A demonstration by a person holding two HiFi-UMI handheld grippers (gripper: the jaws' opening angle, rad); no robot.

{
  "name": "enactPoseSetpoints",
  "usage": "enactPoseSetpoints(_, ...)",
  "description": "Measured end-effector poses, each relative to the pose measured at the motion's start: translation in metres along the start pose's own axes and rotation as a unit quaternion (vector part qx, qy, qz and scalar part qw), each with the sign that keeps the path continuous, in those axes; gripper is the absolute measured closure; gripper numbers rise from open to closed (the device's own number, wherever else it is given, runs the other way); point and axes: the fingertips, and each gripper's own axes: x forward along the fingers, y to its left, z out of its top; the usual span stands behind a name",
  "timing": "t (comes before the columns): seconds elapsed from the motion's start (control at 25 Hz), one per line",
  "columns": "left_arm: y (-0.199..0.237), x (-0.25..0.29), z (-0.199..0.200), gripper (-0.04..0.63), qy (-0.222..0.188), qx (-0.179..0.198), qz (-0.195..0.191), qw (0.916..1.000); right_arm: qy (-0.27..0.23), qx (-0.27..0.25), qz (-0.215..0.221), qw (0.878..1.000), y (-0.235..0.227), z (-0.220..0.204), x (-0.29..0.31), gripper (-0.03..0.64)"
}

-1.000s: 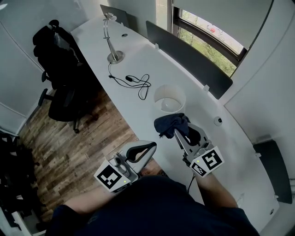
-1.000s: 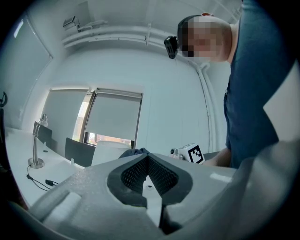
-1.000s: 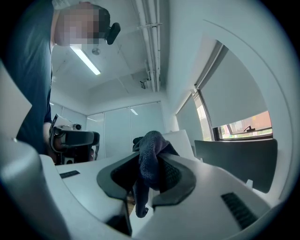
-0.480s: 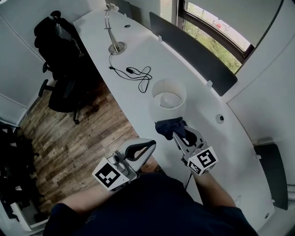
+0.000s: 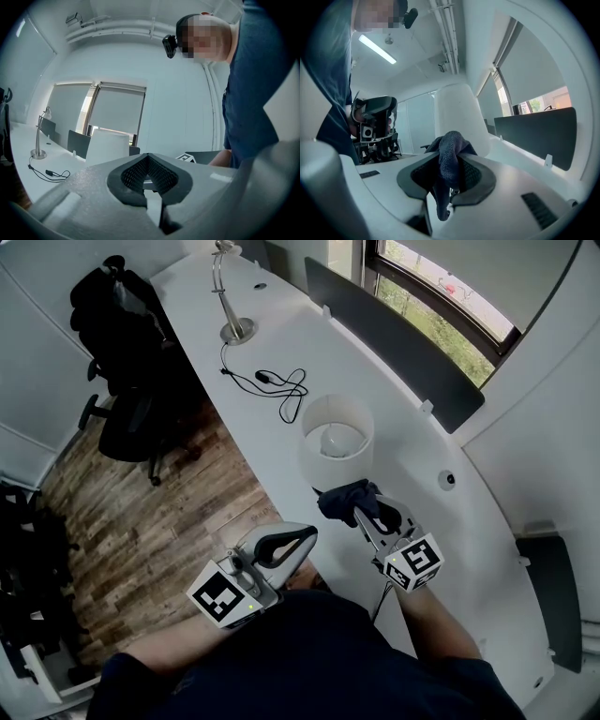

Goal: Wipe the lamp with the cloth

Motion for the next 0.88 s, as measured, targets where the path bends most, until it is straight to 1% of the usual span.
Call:
enactPoseSetpoints(0.2, -0.004, 0.003, 0.0, 0.594, 0.001, 0.001, -0.004, 1.0, -0.035, -0.009, 0.004, 0.999, -0.005, 0.037, -0.006, 0.523)
enactPoseSetpoints(0.32, -0.006, 0.004, 0.001, 0.594, -0.003, 0.001, -0.006, 1.0, -0.06, -0.024, 0.011, 0.998, -0.005, 0.066, -0.009, 0.523)
enactPoseSetpoints(0.44, -0.008, 0.004, -0.001, 0.594, 0.003, 0.002, -0.008, 1.0, -0.082, -0.039, 0.018, 0.996, -0.003, 0.094, -0.011, 0.523)
enactPoseSetpoints(0.64, -0.007, 0.006, 0.006, 0.594, -0.008, 0.005, -0.009, 0.9999, -0.113, -0.056, 0.028, 0.992, 0.0, 0.135, -0.016, 0.522)
enactPoseSetpoints(0.76, -0.005, 0.006, 0.009, 0.594, -0.012, 0.005, -0.008, 0.9999, -0.121, -0.069, 0.029, 0.99, 0.0, 0.147, -0.016, 0.523)
enactPoseSetpoints(0.88, -0.003, 0.005, 0.01, 0.594, -0.01, 0.008, -0.005, 0.9999, -0.123, -0.078, 0.028, 0.989, -0.004, 0.141, -0.016, 0.523)
